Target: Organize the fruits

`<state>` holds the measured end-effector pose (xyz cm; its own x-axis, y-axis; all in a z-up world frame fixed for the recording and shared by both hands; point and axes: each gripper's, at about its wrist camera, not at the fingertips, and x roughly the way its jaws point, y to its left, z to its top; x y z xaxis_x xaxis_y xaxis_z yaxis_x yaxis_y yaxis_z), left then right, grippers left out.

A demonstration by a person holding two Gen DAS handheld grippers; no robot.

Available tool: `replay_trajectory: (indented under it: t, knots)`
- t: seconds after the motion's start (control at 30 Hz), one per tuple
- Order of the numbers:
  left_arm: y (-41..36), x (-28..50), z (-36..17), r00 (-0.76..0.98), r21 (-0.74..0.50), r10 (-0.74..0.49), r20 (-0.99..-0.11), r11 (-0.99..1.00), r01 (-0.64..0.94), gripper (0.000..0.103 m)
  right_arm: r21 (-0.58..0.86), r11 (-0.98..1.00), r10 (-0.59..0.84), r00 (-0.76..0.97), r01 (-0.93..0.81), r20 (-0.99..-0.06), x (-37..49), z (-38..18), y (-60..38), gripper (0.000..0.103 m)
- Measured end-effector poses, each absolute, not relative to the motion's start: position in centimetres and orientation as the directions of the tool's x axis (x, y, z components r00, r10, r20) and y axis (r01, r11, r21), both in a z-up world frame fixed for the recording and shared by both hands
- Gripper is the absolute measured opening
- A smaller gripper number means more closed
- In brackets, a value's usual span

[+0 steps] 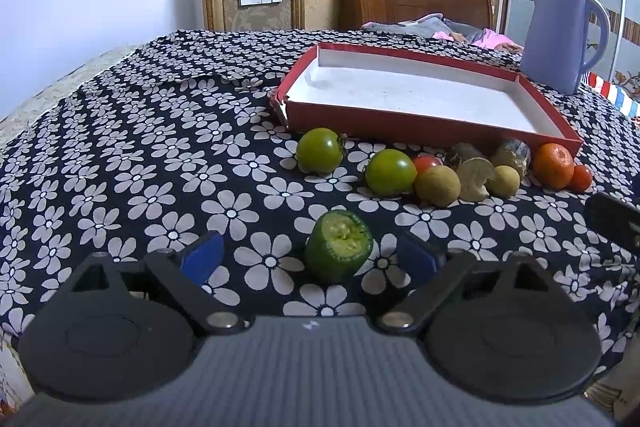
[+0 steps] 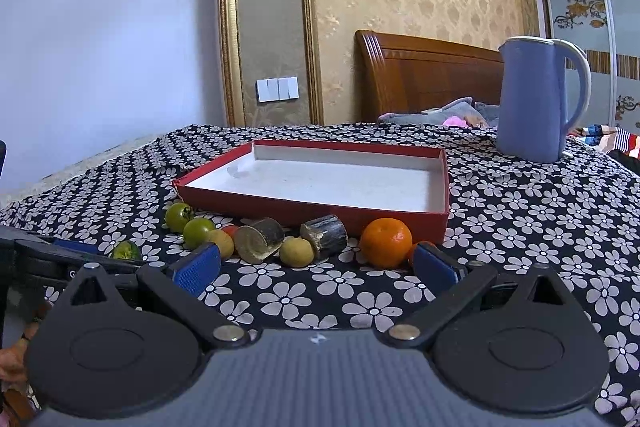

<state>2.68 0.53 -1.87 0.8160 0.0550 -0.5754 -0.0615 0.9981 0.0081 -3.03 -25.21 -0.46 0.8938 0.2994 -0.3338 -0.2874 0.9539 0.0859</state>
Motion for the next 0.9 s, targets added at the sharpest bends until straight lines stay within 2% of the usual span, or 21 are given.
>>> replay_trajectory:
  t: [0.7,0.83,0.87,0.9]
  knots:
    - [0.58,2.57,-1.75,0.821,0.018,0.071,-0.567,0.997,-0.074,0.091,0.073,0.955,0.296,0.892,-0.289,-0.343,-2.99,-0.64,-25.18,0.103]
    - [0.57,2.54,-1.77,0.818,0.009,0.059,-0.572,0.998,-0.066,0.079,0.065,0.954,0.297,0.891,-0.293,-0.343,-3.0,-0.66,-25.12,0.103]
    - [0.51,2.52,-1.75,0.819,0.014,0.062,-0.57,0.998,-0.065,0.07,0.061,0.953,0.298,0.891,-0.295,-0.344,-3.01,-0.66,-25.1,0.103]
    - [0.44,2.49,-1.73,0.82,0.02,0.062,-0.569,0.998,-0.062,0.066,0.057,0.953,0.298,0.89,-0.297,-0.344,-3.0,-0.63,-25.12,0.103]
